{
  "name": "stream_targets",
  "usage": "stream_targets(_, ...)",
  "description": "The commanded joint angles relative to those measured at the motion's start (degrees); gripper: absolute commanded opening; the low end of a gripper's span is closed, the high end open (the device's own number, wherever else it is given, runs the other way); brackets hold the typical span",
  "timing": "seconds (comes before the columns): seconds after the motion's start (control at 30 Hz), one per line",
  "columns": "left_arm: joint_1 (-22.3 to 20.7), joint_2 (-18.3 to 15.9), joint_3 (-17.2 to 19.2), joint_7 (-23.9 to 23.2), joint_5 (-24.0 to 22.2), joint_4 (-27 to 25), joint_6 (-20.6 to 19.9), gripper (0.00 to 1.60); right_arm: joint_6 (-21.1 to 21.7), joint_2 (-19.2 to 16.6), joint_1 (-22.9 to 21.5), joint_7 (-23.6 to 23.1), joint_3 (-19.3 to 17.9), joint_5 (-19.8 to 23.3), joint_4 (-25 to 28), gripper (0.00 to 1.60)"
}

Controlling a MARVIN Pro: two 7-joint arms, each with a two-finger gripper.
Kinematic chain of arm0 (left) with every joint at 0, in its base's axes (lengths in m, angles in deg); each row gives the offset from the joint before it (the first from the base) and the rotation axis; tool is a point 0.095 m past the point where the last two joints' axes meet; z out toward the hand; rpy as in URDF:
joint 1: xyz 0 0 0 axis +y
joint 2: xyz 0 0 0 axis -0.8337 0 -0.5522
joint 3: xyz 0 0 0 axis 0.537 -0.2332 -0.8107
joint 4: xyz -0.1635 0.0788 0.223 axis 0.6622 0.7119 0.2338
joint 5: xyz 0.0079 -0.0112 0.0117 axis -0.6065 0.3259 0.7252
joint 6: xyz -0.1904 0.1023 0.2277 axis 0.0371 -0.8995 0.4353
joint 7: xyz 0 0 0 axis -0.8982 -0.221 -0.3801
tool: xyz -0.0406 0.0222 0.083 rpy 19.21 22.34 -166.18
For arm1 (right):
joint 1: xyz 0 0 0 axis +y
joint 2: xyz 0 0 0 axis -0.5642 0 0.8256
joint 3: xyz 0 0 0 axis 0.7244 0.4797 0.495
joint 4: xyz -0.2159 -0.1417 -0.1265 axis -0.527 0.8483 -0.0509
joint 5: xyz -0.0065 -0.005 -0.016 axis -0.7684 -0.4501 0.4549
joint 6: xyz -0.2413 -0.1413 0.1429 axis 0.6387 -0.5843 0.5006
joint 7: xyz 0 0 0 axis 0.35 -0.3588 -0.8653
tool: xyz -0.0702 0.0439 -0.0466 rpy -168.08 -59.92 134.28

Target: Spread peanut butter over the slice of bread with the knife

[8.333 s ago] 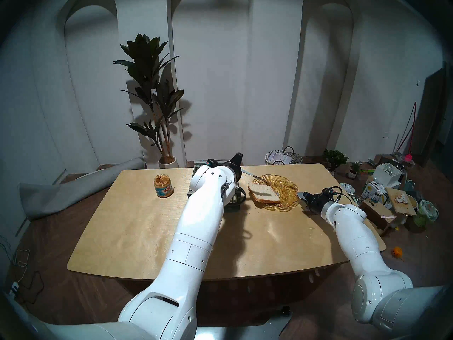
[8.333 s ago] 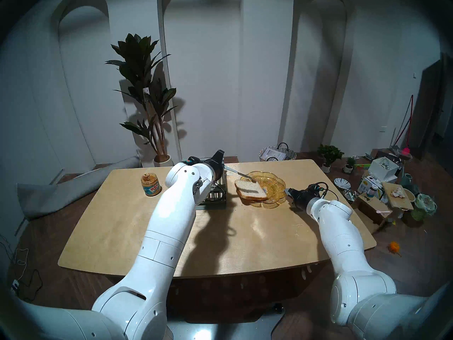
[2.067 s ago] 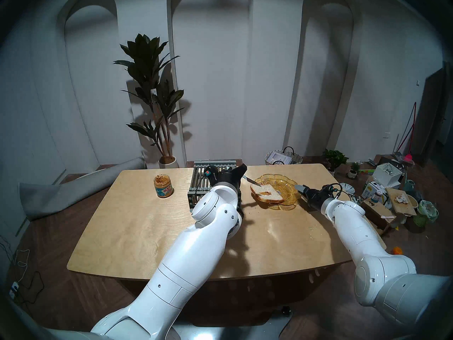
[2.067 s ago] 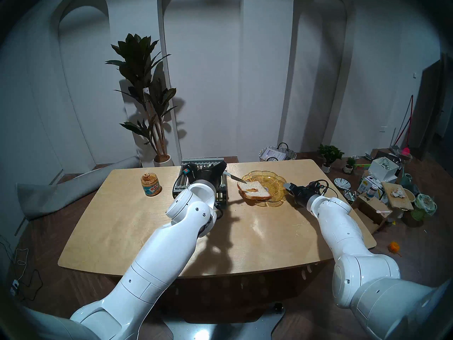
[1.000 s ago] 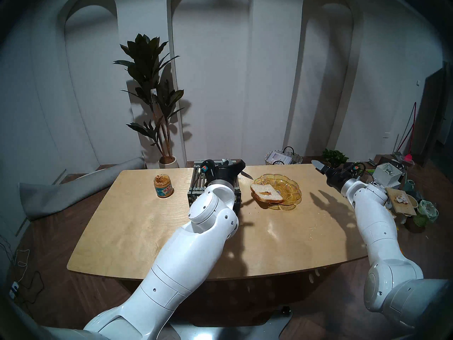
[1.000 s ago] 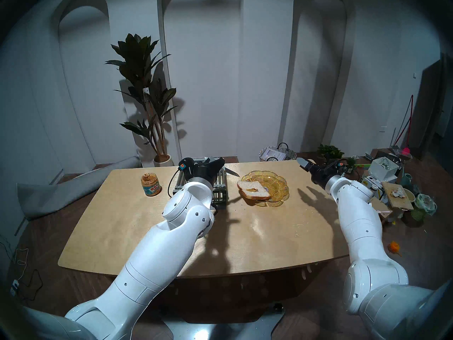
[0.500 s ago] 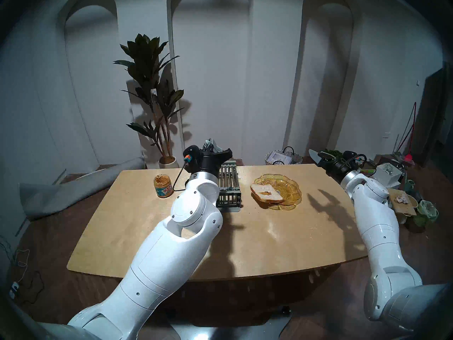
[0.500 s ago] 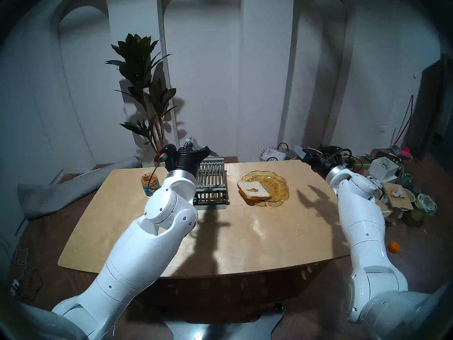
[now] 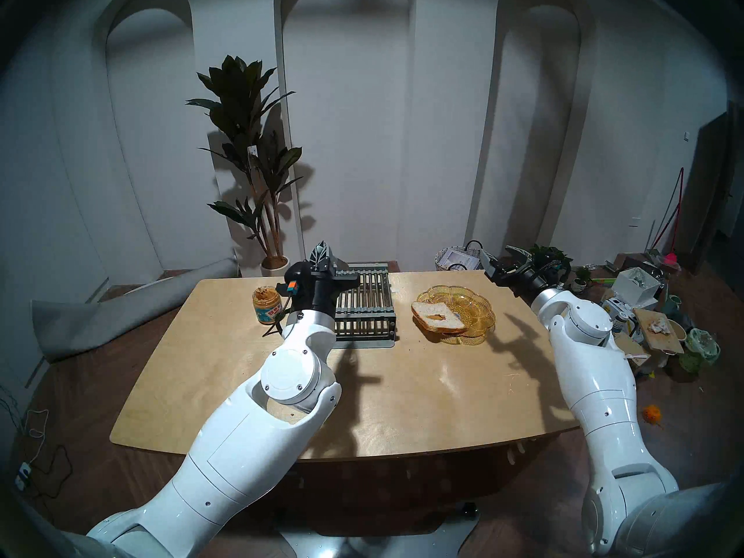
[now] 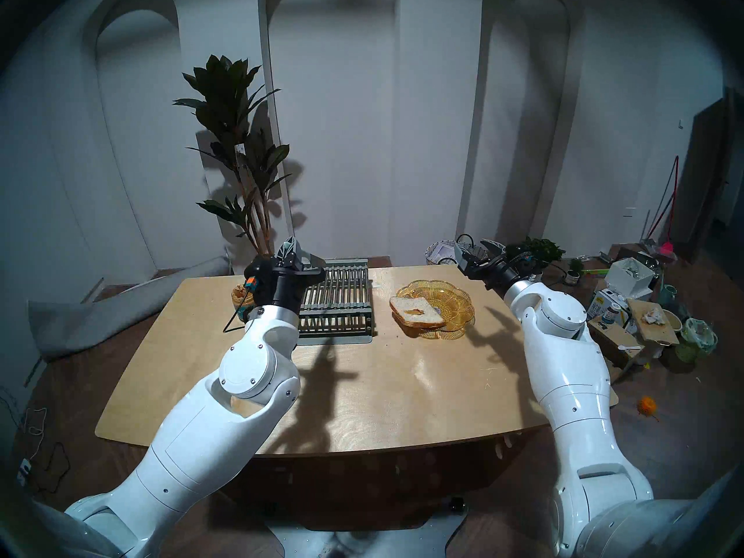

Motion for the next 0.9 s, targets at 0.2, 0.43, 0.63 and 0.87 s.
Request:
stream_targets(0.2,-2.30,-1.05,-1.17,-1.76,8.16,6.63,8.90,0.00,-5.20,5.56,7.02,13.80,-1.64,-9.75,11.20,1.60)
stream_targets(0.43,-4.07,-0.33,-2.05,-2.99,9.63,10.66,13.01,0.00,-0.04,8.99,8.38,21.62,-0.83,-15.15,14.99,1.60)
stream_targets(0.63,-5.02,0.26,-2.16,-3.35,9.90,12.45,14.51,0.00,5.75,10.92,6.25,24.52,-0.05,-14.33,13.66,1.60)
stream_targets(0.87,-6.39,0.84,-2.08,-4.56,9.60,14.93,15.39,0.00,11.79,10.99,3.04,24.20,-0.24,-12.02,11.48,1.60)
